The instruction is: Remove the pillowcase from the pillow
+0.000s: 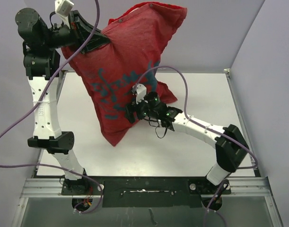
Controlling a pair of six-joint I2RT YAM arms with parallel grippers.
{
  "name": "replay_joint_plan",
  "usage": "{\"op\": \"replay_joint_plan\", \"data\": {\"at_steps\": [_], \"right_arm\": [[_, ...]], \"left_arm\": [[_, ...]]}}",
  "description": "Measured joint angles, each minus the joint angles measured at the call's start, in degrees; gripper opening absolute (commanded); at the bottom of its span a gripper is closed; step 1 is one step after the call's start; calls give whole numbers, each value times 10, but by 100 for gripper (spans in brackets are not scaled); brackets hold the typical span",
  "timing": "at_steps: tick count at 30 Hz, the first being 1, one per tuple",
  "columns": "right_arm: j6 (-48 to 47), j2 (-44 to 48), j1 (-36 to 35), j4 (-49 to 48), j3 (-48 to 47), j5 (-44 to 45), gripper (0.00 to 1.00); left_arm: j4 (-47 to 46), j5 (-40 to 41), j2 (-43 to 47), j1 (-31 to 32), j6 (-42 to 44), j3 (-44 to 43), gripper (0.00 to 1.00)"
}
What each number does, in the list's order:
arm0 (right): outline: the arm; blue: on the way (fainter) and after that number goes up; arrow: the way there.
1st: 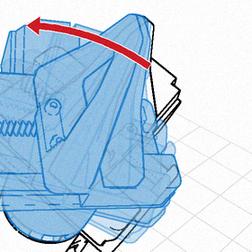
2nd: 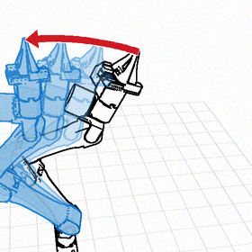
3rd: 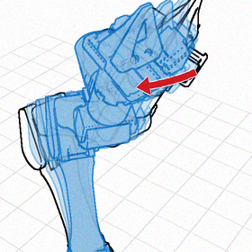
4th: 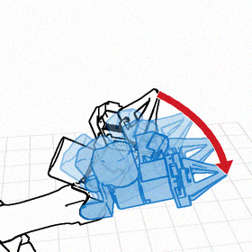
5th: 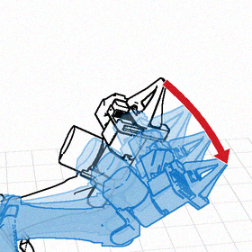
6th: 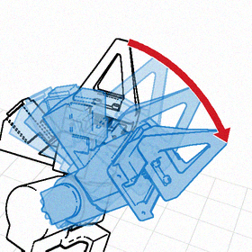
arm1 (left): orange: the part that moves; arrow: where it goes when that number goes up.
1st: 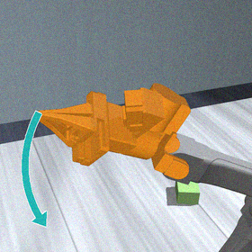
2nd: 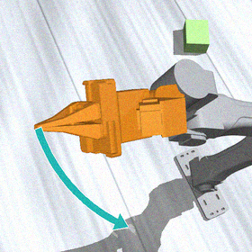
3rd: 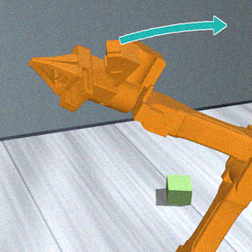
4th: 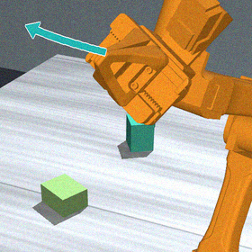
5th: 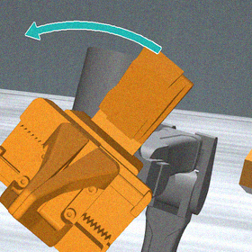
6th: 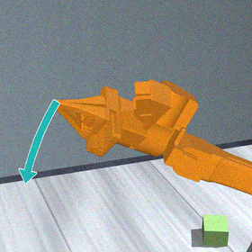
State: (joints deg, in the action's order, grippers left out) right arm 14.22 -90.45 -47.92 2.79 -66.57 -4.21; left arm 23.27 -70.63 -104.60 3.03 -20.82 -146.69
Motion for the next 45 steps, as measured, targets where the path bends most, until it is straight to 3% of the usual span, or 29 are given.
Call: {"op": "replay_joint_plan", "data": {"at_steps": [5,9,16,21,27,34,39,42,45], "right_arm": [[-1,-89,33,-15,-113,18,86],[5,-99,45,-32,-127,37,90],[71,56,-9,-63,83,84,95],[115,177,-67,-50,106,143,96],[147,227,-107,-80,67,204,97],[176,178,-107,-111,56,266,97],[200,156,-88,-150,63,256,96],[227,157,-63,-189,83,218,92],[248,159,-48,-219,102,189,79]], "left_arm": [[-21,-12,16,-4,-8,4,0],[1,-6,83,-6,56,122,0],[83,14,228,10,249,403,0],[136,36,289,72,362,509,0],[177,80,300,108,422,532,0],[233,152,294,153,482,524,0],[257,212,296,184,536,524,0],[259,232,298,187,559,524,0],[269,244,300,190,580,523,3]]}}
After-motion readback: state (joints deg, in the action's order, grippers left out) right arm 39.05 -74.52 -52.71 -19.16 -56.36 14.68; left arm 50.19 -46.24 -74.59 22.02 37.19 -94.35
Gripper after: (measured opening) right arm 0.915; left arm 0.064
